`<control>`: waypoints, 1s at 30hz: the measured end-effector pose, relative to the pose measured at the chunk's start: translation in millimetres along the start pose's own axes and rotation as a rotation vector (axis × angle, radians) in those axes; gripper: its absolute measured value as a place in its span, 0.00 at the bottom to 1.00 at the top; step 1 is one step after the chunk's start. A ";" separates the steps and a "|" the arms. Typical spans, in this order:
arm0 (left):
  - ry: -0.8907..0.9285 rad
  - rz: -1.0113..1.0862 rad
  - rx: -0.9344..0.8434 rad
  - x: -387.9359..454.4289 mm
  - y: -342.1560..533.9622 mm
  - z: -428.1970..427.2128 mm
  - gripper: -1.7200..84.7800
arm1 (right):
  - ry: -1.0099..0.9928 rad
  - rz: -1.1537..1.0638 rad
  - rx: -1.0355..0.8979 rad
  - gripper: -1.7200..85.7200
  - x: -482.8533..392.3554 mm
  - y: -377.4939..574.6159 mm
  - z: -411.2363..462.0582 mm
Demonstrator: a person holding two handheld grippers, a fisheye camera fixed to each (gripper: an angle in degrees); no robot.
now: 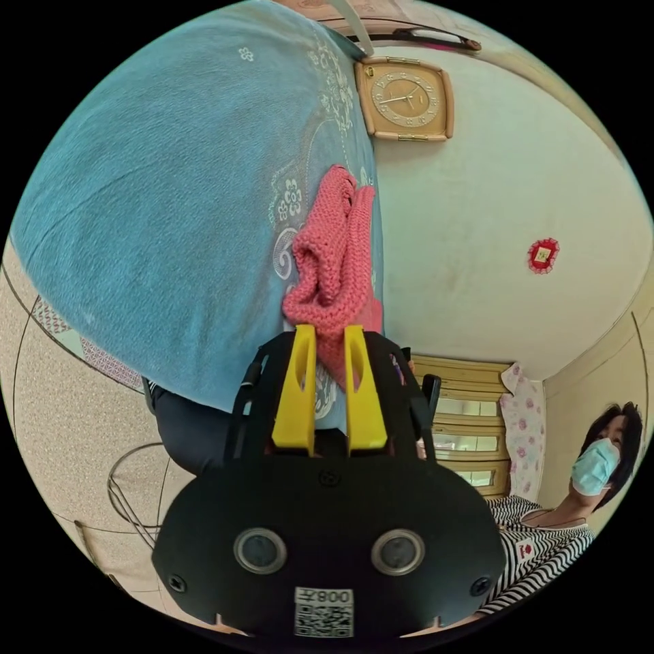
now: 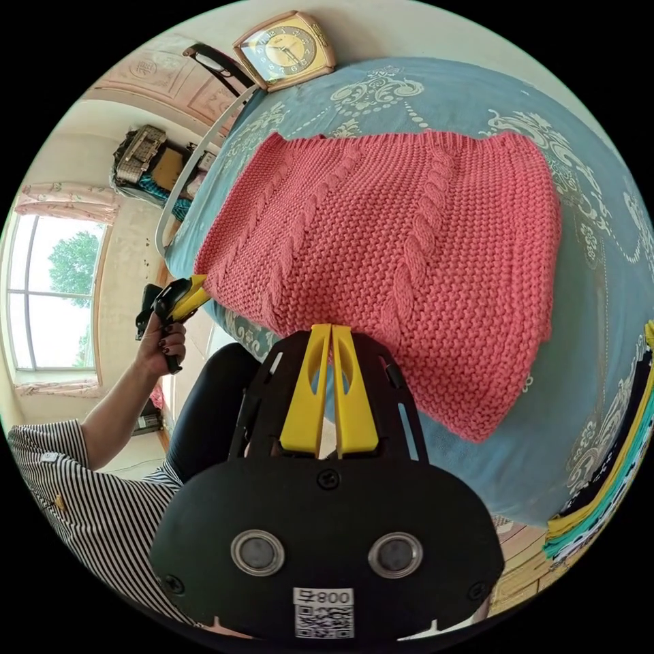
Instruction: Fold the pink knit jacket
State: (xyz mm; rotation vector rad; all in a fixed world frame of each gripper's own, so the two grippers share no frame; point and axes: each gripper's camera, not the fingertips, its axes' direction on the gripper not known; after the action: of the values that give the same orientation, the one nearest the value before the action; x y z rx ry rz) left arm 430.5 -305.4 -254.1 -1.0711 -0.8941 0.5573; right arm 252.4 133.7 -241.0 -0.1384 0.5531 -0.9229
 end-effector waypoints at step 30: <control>-0.032 0.126 0.024 -0.8 -4.1 21.5 0.11 | 0.076 -0.203 -0.125 0.15 -224.6 -275.0 74.9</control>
State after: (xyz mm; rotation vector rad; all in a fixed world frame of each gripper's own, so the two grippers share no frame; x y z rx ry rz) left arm 411.8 -296.8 -246.5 -1.1050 -0.8497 0.6902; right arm -13.7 135.0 5.7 -0.2768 0.6763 -1.0945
